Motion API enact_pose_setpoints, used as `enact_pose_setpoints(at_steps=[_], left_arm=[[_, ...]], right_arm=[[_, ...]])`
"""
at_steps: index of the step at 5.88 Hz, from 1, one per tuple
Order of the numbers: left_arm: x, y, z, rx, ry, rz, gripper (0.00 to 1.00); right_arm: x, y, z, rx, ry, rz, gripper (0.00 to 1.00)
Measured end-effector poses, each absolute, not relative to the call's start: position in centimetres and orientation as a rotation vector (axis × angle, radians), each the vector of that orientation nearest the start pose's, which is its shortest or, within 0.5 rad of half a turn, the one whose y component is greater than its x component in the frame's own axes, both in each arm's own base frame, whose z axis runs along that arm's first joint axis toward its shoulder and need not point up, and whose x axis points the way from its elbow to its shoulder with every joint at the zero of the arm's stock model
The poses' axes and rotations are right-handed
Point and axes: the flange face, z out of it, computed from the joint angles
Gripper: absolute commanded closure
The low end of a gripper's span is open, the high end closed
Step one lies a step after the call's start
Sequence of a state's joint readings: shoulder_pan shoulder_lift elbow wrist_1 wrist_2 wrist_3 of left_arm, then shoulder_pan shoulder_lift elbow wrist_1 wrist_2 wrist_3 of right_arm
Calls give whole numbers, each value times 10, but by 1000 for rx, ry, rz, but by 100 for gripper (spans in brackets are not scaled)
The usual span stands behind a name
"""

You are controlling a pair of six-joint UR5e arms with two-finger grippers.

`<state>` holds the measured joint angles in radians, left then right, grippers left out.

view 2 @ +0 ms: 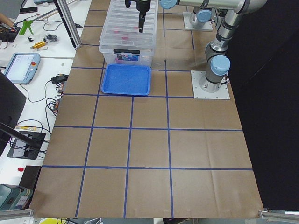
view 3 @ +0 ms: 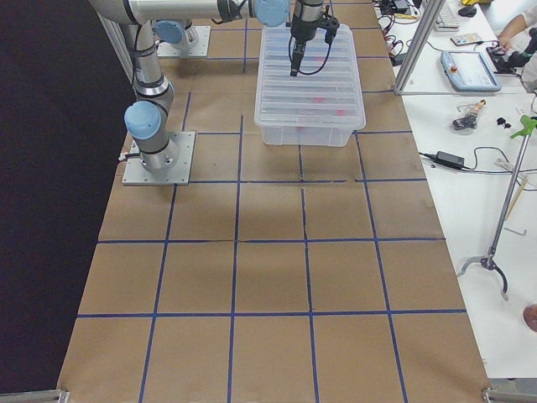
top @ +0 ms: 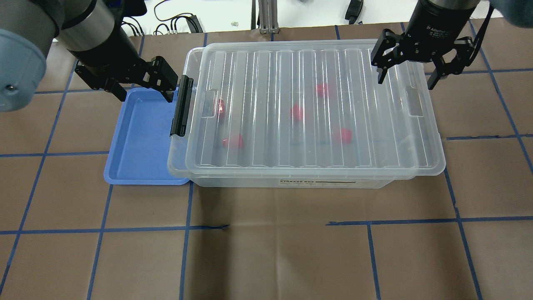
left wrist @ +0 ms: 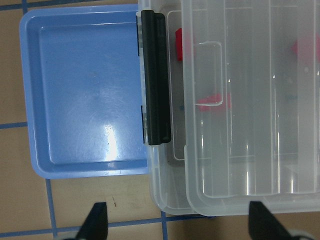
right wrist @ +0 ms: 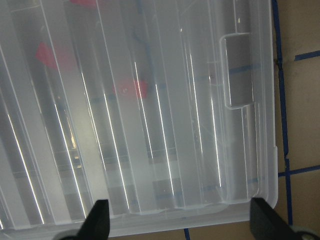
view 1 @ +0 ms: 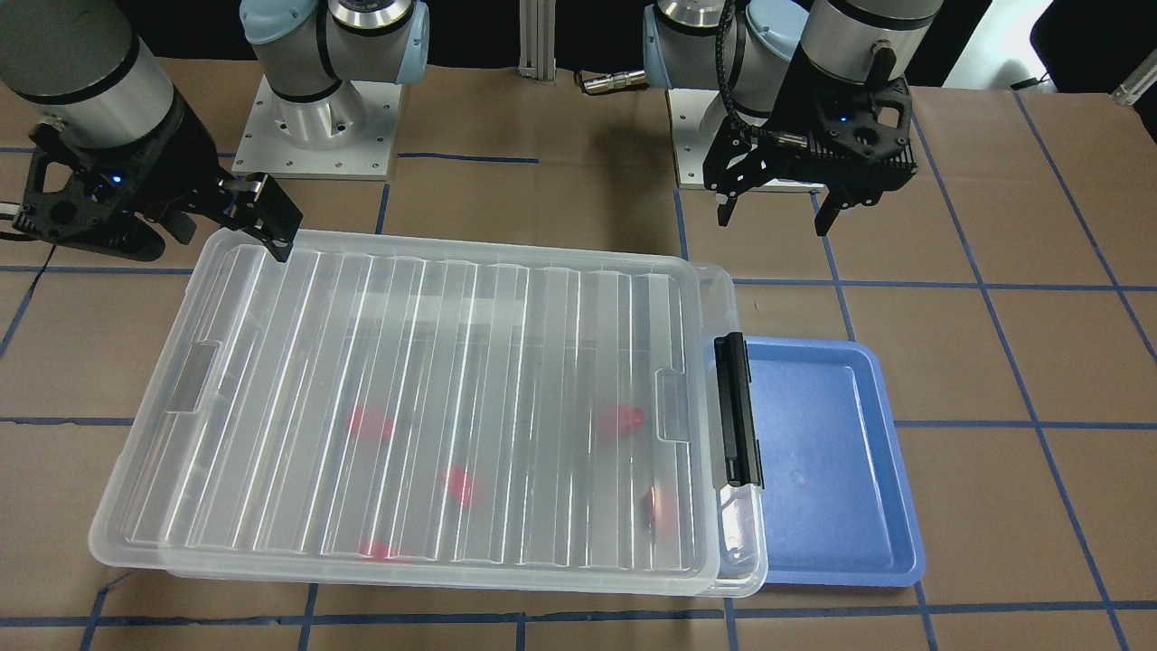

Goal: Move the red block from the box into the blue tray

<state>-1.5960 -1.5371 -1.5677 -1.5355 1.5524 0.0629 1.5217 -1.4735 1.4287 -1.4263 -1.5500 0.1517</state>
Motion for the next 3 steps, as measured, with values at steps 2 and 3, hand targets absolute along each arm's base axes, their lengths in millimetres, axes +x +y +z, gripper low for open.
enact_pose_setpoints(at_steps=[2,3], left_arm=[[-147,-481,510,139,3153,-115,1],[-147,-481,510,139,3153,-115,1]], right_arm=[[111,-528,494,315,3098,158,0],[111,-528,494,313,3099,156,0]])
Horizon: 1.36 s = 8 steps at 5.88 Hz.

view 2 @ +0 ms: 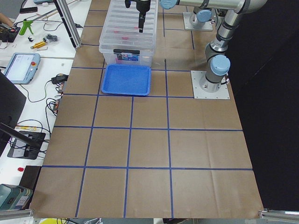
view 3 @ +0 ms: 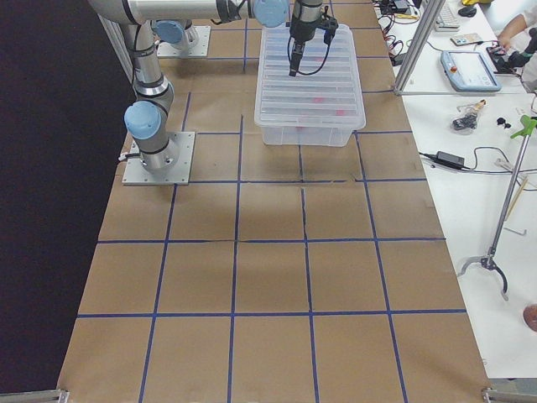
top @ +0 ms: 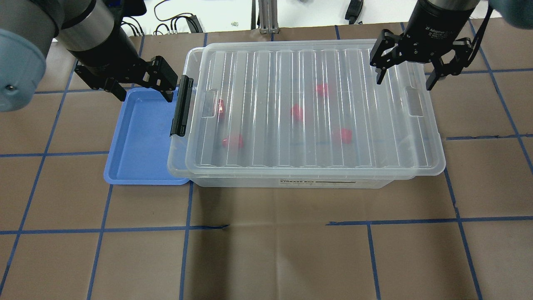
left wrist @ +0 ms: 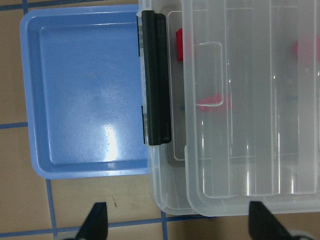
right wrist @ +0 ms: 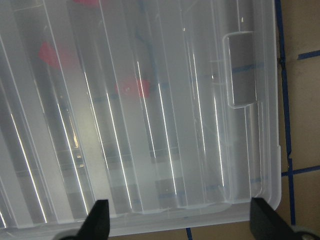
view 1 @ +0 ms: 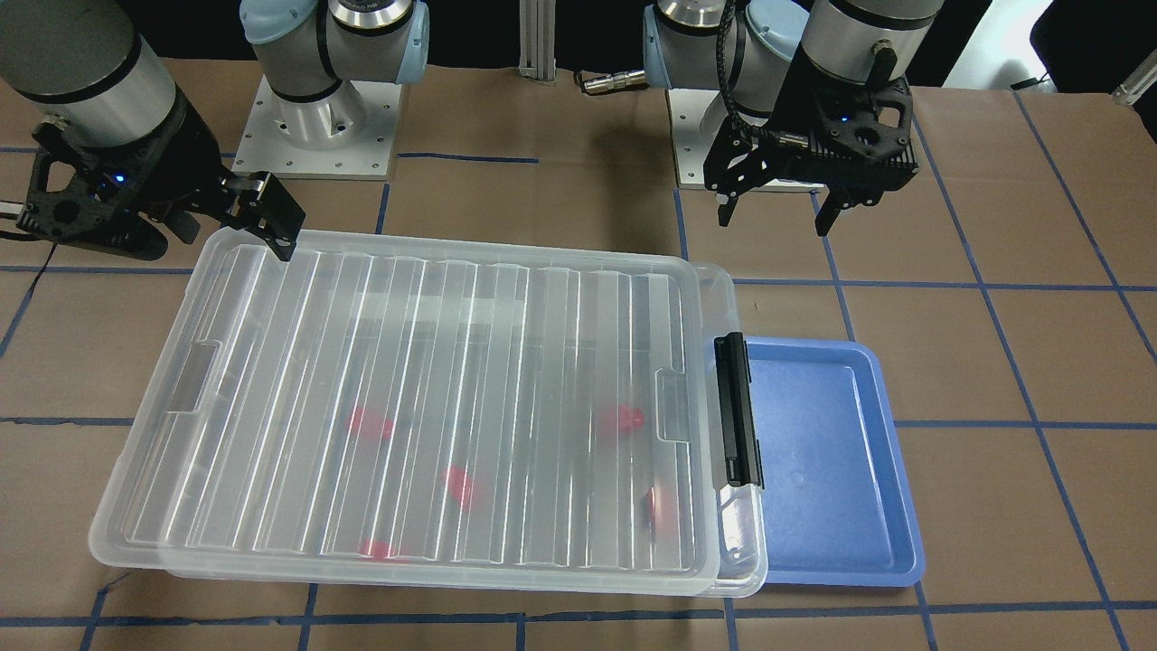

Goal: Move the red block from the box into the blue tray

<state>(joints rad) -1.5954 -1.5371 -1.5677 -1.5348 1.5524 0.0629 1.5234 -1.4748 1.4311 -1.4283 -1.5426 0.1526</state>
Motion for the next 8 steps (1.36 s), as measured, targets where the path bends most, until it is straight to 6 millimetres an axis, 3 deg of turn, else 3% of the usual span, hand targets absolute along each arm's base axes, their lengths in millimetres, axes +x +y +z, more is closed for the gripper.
enact_pose_setpoints(at_steps=[2,4,6,8], left_arm=[[-147,-481,510,139,3153,-114,1],[-147,-481,510,139,3153,-114,1],[-147,-481,510,139,3153,-114,1],[-147,-481,509,139,3154,-113,1]], right_arm=[[109,-533,486,296,3109,171,0],[89,-550,458,243,3138,136,0],[31,-558,422,149,3152,140,0],[-5,-552,385,111,3142,165,0]])
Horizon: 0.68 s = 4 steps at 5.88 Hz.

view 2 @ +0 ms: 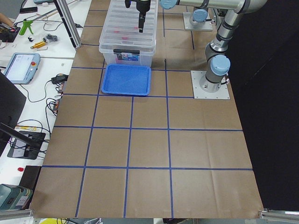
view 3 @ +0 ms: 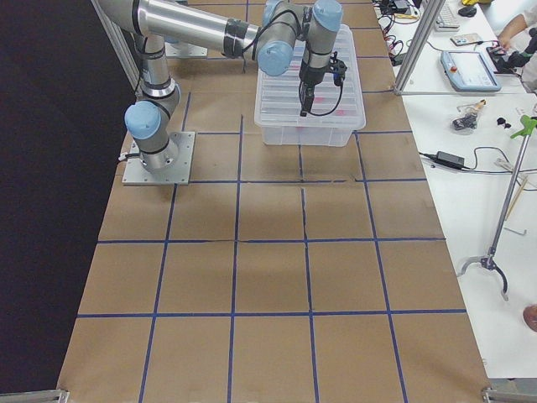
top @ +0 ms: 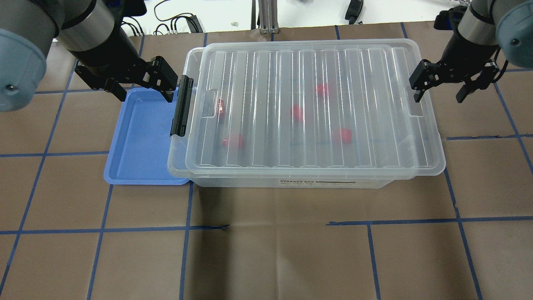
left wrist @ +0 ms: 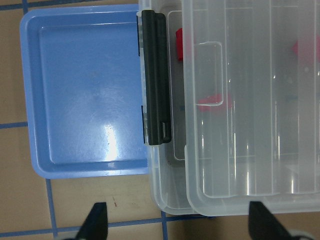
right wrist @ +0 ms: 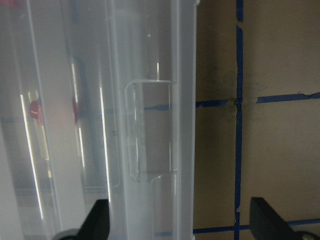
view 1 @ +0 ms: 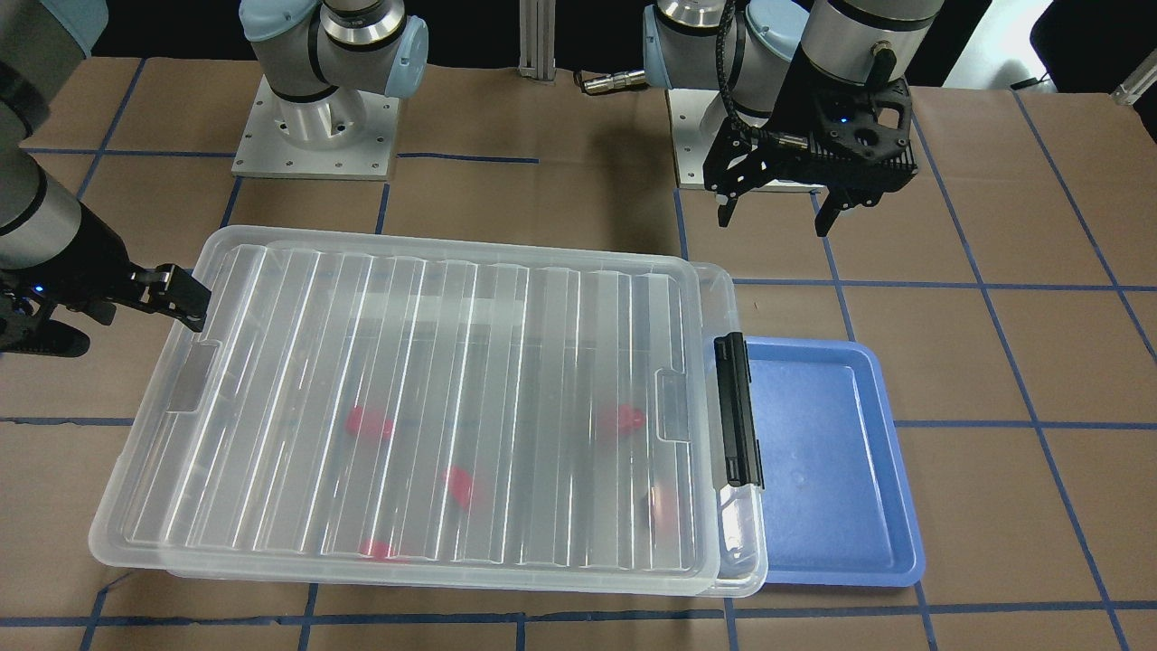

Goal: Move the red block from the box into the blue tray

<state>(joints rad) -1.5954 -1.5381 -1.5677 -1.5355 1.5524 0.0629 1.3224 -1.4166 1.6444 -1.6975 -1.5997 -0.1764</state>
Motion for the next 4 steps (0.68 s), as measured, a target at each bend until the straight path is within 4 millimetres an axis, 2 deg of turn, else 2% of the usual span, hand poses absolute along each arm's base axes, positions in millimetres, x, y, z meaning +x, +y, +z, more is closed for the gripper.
enact_pose_setpoints(at_steps=[1,2,4], left_arm=[[-147,-481,509,139,3154,-112,1],[-147,-481,509,139,3154,-112,1],[-147,-481,509,139,3154,-112,1]], right_arm=[[-14,-548,364,115,3144,158,0],[-24,-544,351,119,3147,143,0],[-36,-541,344,111,3145,139,0]])
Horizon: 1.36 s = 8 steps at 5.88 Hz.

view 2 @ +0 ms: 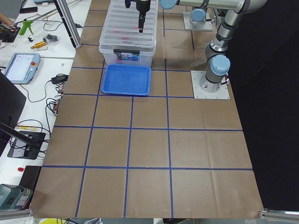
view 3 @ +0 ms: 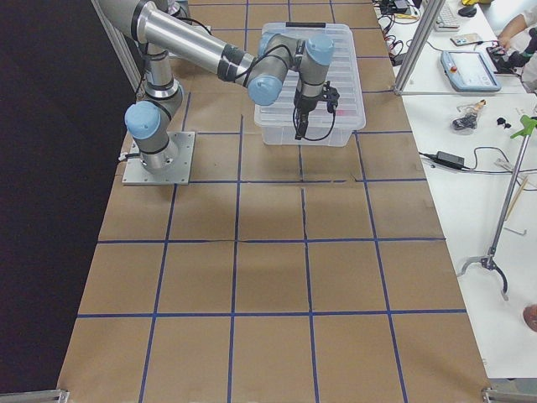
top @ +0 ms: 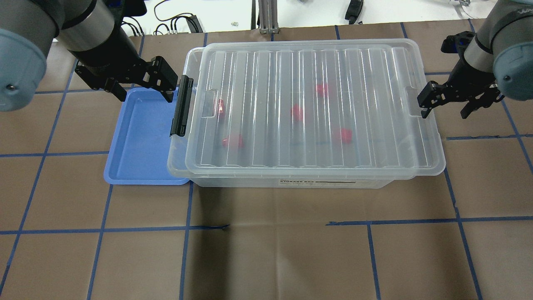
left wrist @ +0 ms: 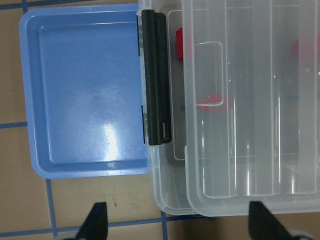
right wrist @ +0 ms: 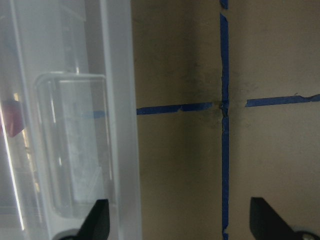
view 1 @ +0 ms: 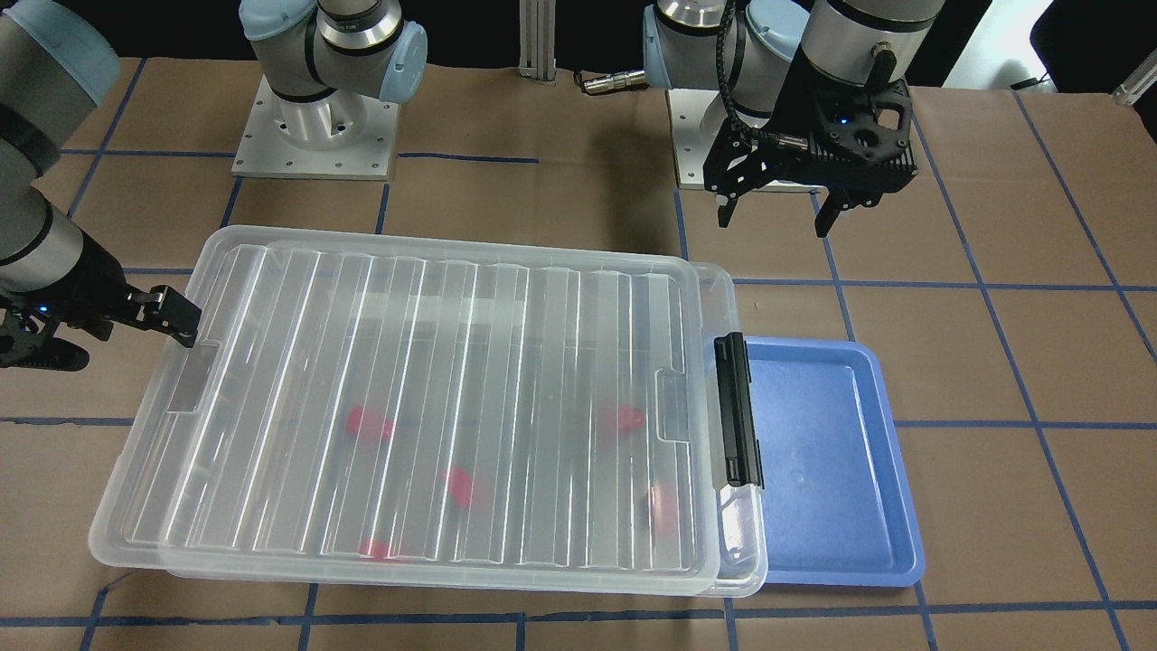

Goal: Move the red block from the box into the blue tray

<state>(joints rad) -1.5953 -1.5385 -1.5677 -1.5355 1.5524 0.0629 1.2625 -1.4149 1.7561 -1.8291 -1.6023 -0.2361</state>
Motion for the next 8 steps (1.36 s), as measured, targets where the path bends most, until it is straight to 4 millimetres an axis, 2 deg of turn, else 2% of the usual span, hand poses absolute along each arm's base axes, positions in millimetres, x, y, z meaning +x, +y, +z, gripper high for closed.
enact_pose_setpoints(at_steps=[1,3,4,6,8], left_arm=[[-147,-481,509,139,3154,-112,1],[-147,-481,509,175,3150,-110,1],[-147,-482,507,291,3140,-105,1],[-146,-486,502,793,3045,-93,1],[-146,-487,494,1265,2878,-75,1]], right_arm=[[-36,-540,341,103,3142,149,0],[-44,-539,340,-35,3168,145,0],[-57,-540,342,-73,3194,133,0],[-94,-536,344,-105,3206,127,0],[-130,-529,344,-96,3205,131,0]])
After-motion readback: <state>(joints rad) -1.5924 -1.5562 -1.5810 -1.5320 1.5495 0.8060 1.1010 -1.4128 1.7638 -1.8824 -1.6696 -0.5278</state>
